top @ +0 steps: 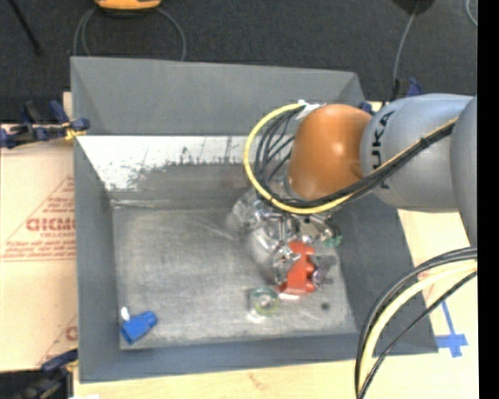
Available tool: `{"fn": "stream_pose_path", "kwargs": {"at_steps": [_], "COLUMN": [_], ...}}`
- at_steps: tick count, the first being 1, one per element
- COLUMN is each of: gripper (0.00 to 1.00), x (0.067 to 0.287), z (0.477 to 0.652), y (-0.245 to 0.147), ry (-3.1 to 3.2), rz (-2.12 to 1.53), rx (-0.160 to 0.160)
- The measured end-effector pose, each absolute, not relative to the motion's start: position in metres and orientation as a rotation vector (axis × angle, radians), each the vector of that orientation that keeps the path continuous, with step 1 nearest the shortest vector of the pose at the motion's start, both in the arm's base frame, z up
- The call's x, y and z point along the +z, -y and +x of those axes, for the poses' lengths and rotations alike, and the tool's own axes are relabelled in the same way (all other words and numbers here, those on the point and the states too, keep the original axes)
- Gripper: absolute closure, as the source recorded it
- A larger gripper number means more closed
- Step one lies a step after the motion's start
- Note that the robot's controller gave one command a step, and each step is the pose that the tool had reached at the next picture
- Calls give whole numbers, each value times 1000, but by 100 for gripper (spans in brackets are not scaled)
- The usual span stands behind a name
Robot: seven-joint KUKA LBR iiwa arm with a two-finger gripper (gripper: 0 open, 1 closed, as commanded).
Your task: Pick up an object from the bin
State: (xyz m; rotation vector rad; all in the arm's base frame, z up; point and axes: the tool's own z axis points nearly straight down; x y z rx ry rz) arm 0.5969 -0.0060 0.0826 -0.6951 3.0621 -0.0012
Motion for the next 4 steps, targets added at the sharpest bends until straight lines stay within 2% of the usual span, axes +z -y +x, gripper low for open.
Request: {"fn": "stream_pose_path", "kwargs": {"at_steps": [1, 2, 3, 4], "gripper": [0, 0, 100, 100], "x": [114, 77, 77, 209], "z": [583, 593, 593, 601], "y": [43, 89, 89, 100], "ry": [-2899, -2455, -2462, -2373], "rz": [-1194, -1932, -1925, -2046], "rx": [-4, -13, -8, -13]}}
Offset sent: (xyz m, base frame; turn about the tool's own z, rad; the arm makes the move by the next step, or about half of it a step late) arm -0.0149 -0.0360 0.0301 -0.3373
